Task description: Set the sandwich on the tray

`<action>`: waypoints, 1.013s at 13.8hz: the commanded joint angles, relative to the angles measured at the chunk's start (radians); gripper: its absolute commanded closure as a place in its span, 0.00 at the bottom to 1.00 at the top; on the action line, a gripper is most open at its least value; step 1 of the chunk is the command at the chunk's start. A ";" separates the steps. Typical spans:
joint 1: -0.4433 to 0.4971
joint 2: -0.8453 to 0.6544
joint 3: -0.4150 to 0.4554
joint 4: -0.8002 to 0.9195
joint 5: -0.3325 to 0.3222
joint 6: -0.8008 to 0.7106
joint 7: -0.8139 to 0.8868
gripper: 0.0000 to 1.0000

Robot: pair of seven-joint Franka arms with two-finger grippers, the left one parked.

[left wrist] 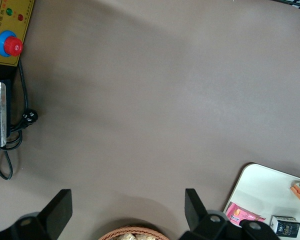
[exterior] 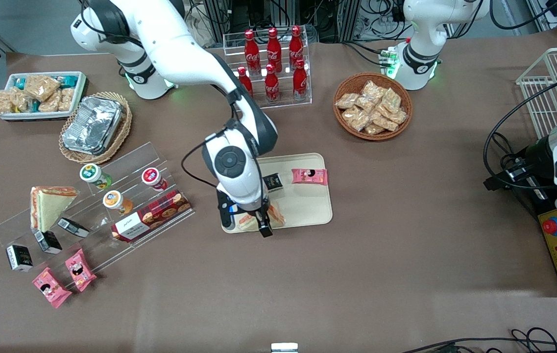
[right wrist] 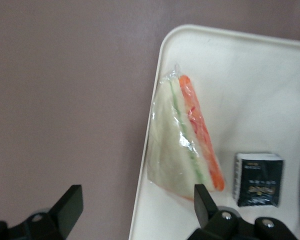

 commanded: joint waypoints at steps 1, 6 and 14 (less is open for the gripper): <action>-0.054 -0.133 0.005 -0.015 0.036 -0.170 -0.127 0.01; -0.169 -0.338 -0.008 -0.015 0.030 -0.420 -0.417 0.01; -0.246 -0.518 -0.014 -0.020 -0.232 -0.540 -0.880 0.01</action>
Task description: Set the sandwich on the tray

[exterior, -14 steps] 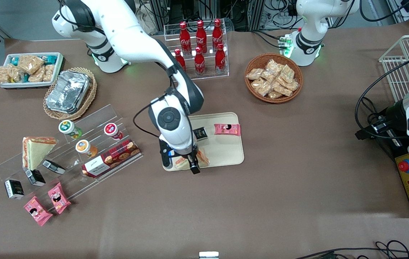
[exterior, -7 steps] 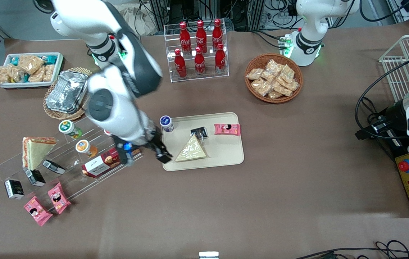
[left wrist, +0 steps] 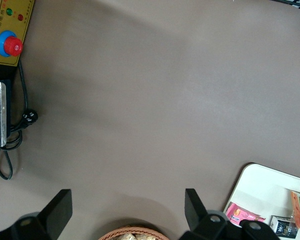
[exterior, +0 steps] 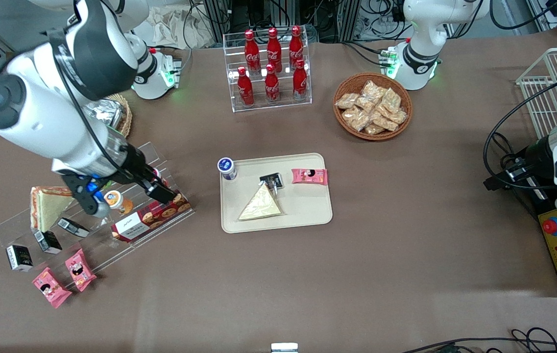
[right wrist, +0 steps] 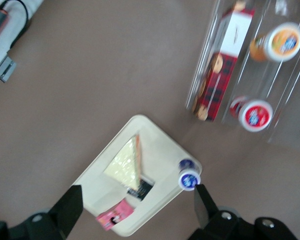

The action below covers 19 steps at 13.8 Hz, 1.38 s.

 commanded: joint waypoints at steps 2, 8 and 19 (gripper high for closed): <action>-0.006 -0.086 0.002 -0.035 -0.151 -0.051 -0.253 0.01; -0.098 -0.204 -0.009 -0.193 -0.205 0.068 -0.610 0.01; -0.394 -0.173 -0.011 -0.159 -0.196 0.076 -1.051 0.01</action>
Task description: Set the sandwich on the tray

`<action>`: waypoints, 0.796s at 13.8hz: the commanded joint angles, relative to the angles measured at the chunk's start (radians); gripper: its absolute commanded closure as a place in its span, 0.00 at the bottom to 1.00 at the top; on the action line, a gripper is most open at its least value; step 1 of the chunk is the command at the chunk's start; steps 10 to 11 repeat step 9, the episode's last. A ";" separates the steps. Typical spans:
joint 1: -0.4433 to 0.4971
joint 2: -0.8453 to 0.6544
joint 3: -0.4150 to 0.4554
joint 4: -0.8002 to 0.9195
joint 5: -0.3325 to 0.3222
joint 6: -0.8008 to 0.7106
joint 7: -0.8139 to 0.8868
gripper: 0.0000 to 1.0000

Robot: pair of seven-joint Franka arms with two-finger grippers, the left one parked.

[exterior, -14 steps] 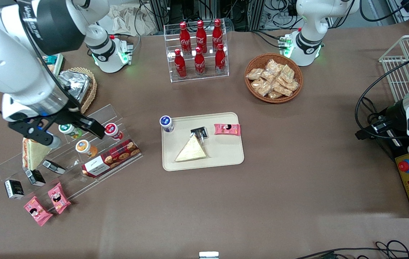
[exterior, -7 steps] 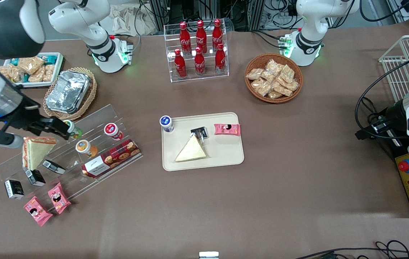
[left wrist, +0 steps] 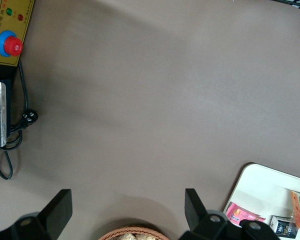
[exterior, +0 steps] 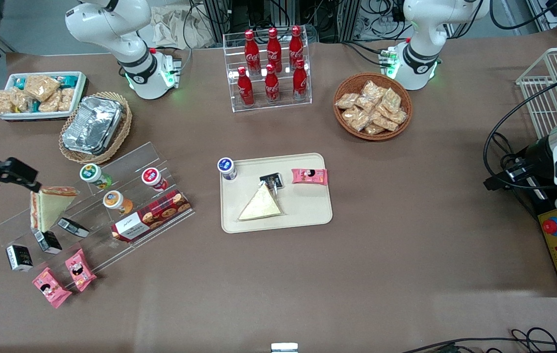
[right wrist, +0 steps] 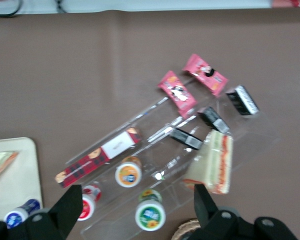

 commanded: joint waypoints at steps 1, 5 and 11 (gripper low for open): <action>-0.020 0.009 0.007 -0.009 -0.013 0.016 -0.006 0.01; -0.206 0.005 0.210 0.009 0.033 0.001 0.090 0.01; -0.235 -0.003 0.268 0.009 0.014 -0.021 0.196 0.01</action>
